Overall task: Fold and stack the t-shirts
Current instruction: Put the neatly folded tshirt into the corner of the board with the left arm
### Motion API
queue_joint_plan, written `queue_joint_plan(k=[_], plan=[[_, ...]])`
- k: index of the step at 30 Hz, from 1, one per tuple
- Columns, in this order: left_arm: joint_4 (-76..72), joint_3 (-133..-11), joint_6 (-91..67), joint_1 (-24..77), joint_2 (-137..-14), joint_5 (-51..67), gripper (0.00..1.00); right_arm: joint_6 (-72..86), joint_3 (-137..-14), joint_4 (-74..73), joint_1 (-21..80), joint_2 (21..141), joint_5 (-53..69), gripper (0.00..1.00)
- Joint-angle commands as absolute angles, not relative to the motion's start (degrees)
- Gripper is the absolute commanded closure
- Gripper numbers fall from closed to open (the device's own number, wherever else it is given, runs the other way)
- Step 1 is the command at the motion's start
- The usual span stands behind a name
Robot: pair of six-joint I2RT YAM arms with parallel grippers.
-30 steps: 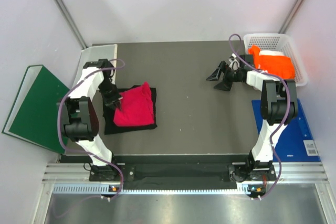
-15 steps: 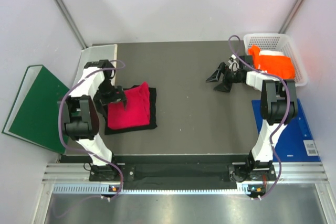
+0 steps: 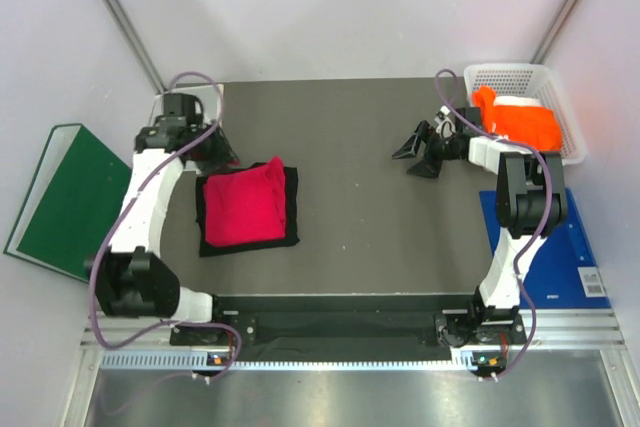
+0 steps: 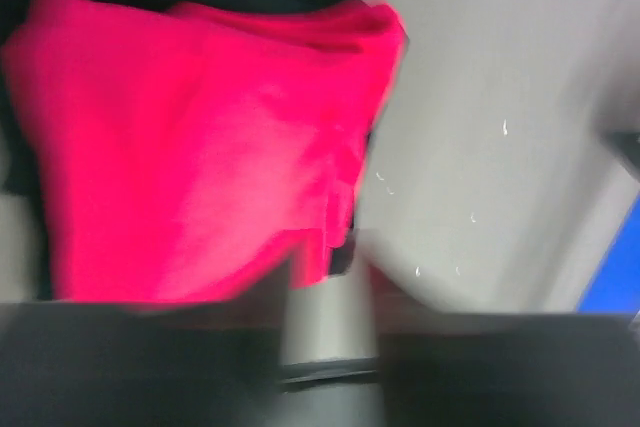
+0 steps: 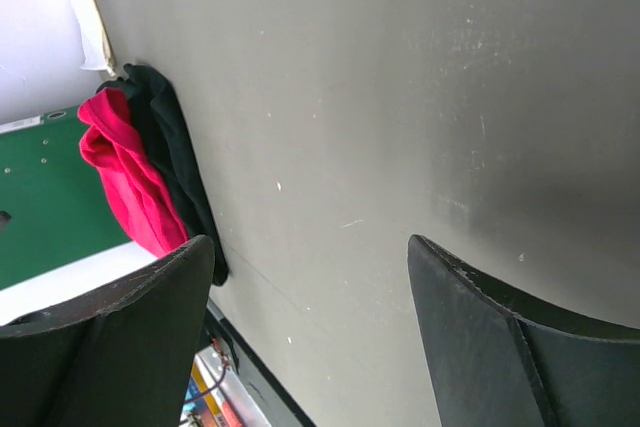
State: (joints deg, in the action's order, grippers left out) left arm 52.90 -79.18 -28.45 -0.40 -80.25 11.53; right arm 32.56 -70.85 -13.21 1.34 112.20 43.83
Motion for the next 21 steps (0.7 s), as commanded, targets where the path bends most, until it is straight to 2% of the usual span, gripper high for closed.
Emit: queue_joint_plan(k=[1, 7, 11, 16, 21], plan=[[46.6, -78.7, -30.1, 9.7, -88.5, 14.9, 1.00, 31.5, -70.6, -12.0, 1.5, 112.1, 44.6, 0.22], [56.4, -95.0, -28.0, 22.6, -106.0, 4.2, 1.00, 30.9, -70.6, -12.4, 1.4, 111.2, 44.6, 0.21], [60.3, -103.1, -29.4, 24.9, -116.4, 2.5, 1.00, 29.9, -71.5, -13.6, 1.4, 110.4, 44.2, 0.21], [63.4, -105.1, -29.5, 26.2, -122.4, 3.0, 1.00, 29.3, -72.3, -14.5, 1.5, 110.4, 43.9, 0.20], [65.7, -101.2, -30.4, 26.4, -123.8, 0.4, 1.00, 29.3, -72.7, -14.5, 1.3, 110.7, 43.9, 0.20]])
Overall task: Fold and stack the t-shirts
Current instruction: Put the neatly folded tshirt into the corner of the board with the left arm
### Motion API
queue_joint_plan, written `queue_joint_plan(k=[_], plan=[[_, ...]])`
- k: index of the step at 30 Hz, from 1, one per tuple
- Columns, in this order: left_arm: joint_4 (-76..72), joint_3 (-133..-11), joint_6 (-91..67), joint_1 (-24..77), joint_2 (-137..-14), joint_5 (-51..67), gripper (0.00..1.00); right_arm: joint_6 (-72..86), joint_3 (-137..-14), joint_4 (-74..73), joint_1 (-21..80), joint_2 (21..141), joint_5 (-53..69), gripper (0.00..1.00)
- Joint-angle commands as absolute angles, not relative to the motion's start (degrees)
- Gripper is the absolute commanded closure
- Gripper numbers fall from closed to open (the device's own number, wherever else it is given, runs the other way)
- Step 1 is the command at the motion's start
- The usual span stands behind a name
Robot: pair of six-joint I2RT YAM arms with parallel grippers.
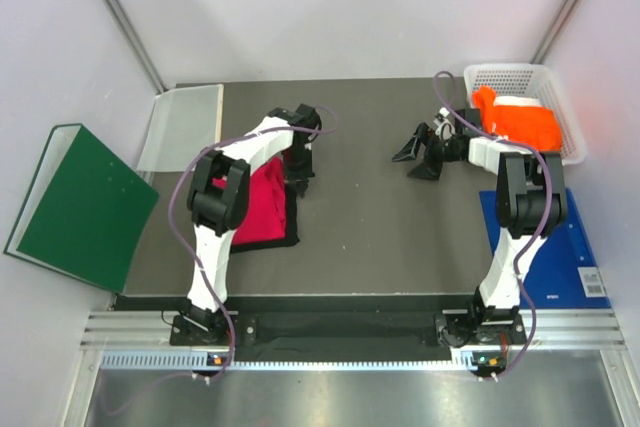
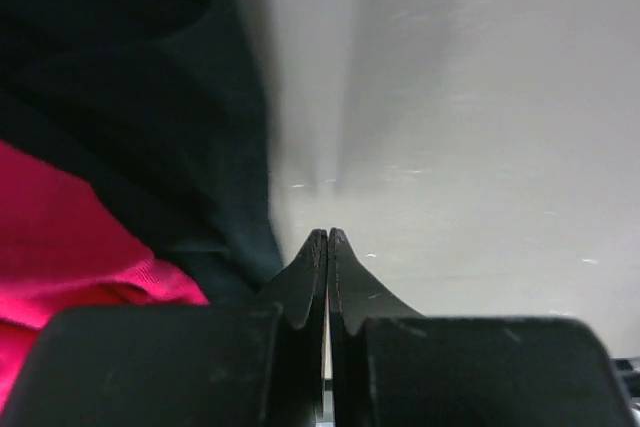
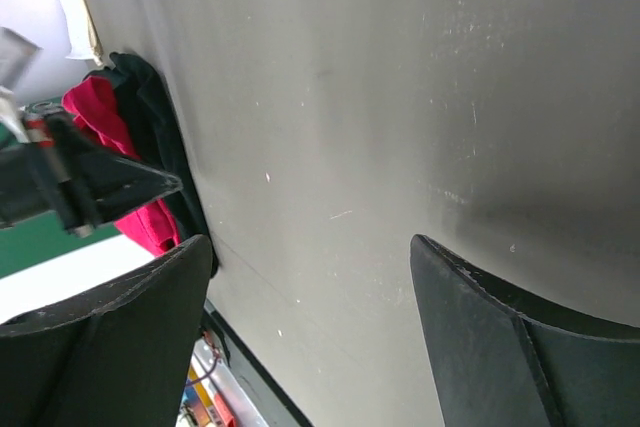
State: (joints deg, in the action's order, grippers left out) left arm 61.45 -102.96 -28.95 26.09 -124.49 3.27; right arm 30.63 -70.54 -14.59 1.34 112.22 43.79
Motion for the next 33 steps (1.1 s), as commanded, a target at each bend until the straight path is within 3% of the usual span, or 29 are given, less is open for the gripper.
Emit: queue_joint_plan(k=[1, 14, 33], plan=[[65.7, -100.1, -30.6, 26.4, -123.5, 0.5, 1.00, 29.3, -72.6, -14.6, 1.2, 110.8, 43.9, 0.19], [63.9, -84.7, -34.5, 22.2, -116.2, -4.5, 1.00, 29.0, -72.7, -14.5, 1.1, 111.4, 44.1, 0.11], [63.6, -71.1, -29.4, 0.4, -104.0, -8.7, 1.00, 28.7, -72.2, -14.6, 1.2, 111.7, 44.2, 0.06]])
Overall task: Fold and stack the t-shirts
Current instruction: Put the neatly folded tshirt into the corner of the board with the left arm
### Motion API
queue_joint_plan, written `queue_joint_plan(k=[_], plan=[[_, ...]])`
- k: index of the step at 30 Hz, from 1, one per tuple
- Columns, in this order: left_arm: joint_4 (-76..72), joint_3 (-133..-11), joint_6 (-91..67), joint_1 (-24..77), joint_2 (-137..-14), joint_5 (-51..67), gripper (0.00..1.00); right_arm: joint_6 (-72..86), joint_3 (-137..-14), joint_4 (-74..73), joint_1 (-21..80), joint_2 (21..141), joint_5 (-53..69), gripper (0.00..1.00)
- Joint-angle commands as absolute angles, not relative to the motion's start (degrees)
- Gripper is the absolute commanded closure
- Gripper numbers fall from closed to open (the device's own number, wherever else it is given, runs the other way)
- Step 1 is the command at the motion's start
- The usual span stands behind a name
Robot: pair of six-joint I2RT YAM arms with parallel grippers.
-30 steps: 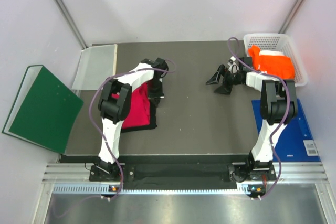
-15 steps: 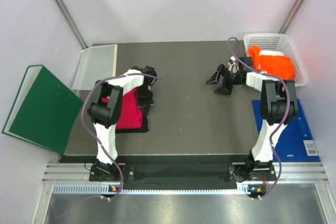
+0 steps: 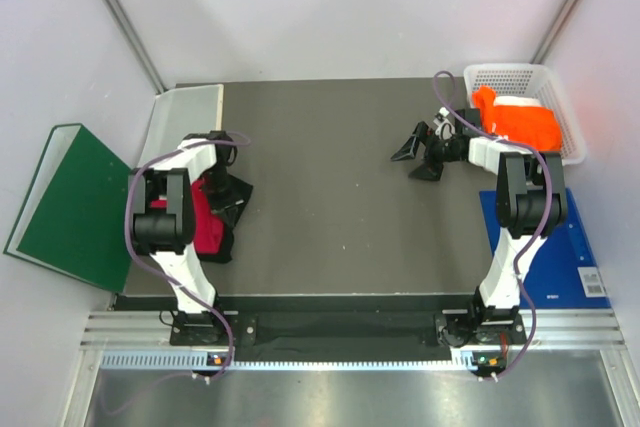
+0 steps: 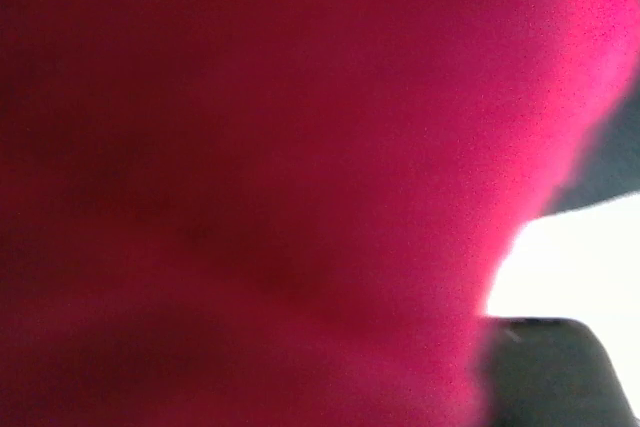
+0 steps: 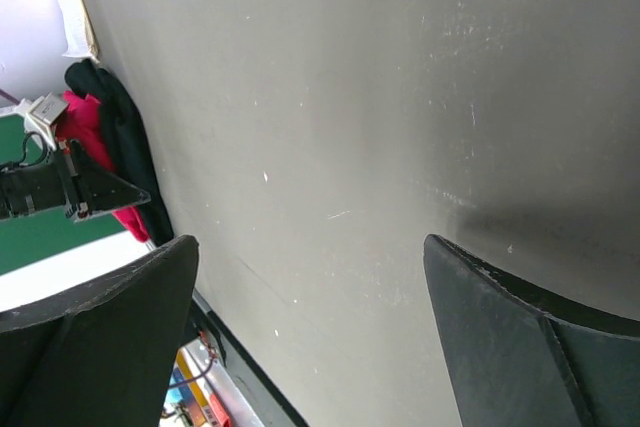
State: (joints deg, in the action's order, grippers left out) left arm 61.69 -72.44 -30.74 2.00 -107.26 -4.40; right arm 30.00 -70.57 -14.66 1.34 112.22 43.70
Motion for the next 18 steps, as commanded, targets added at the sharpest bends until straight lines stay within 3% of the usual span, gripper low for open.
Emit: queue_joint_plan(k=[1, 6, 9, 10, 18], plan=[[63.5, -70.8, -29.3, -0.4, -103.5, -9.0, 1.00, 28.7, -72.2, -14.5, 1.2, 111.6, 44.2, 0.05], [63.4, -72.7, -26.6, -1.3, -103.4, -5.9, 1.00, 28.7, -72.3, -14.7, 1.2, 111.4, 44.3, 0.03], [63.2, -75.7, -24.7, 1.3, -101.3, -5.7, 0.40, 28.3, -72.3, -14.9, 1.3, 110.7, 44.1, 0.00], [62.8, -77.3, -23.9, 2.3, -99.0, -5.8, 0.01, 28.1, -72.4, -14.9, 1.2, 110.5, 43.7, 0.00], [49.1, -80.4, -21.6, 10.3, -89.0, 2.5, 0.01, 20.5, -74.8, -22.4, 1.2, 106.0, 35.6, 0.01]])
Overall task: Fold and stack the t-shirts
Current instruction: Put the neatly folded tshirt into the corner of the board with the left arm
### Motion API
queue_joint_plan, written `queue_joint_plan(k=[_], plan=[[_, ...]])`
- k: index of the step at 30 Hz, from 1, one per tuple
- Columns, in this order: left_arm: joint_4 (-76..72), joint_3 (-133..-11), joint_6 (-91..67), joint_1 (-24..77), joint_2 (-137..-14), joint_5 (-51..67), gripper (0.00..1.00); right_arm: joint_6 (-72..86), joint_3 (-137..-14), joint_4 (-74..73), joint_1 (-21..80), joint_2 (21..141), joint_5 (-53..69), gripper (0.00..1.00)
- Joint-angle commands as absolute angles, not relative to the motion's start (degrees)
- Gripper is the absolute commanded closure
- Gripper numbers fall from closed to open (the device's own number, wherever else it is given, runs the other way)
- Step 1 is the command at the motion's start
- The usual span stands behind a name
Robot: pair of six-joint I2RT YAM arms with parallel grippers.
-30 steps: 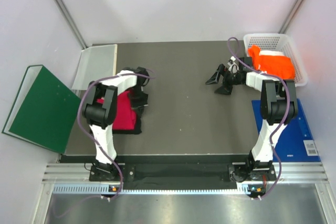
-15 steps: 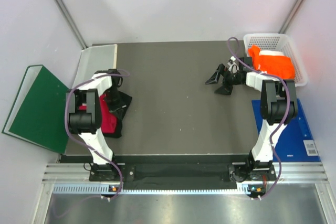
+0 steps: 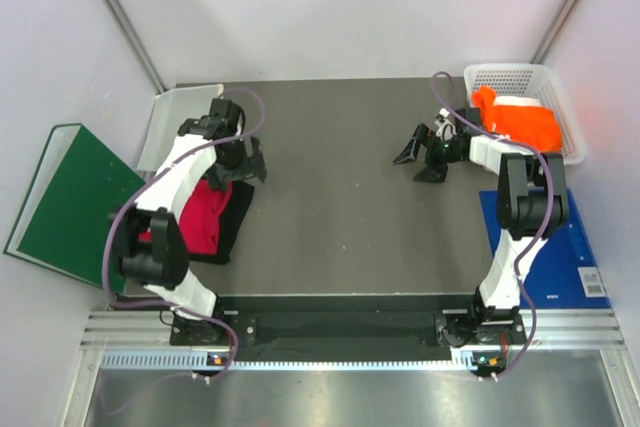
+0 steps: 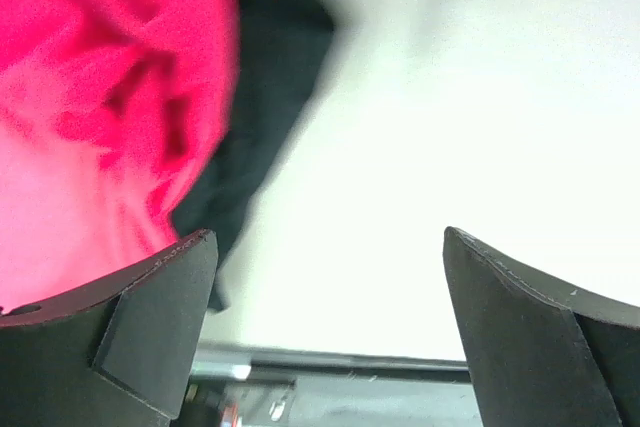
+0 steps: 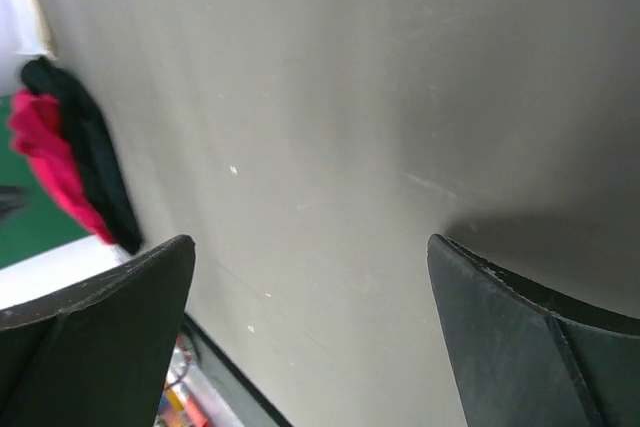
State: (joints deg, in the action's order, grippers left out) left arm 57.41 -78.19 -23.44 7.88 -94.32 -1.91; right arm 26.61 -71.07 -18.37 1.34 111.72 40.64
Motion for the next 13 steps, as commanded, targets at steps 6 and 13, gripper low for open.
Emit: queue_joint_plan(k=[6, 13], plan=[[44.7, -85.7, -23.2, 13.5, -95.6, 7.6, 0.01, 15.6, -75.0, -25.9, 2.0, 100.1, 25.1, 0.00], [51.1, -104.9, -18.9, 18.3, -116.5, 6.3, 0.01, 11.7, -73.1, -27.5, 3.3, 94.2, 16.0, 0.00]])
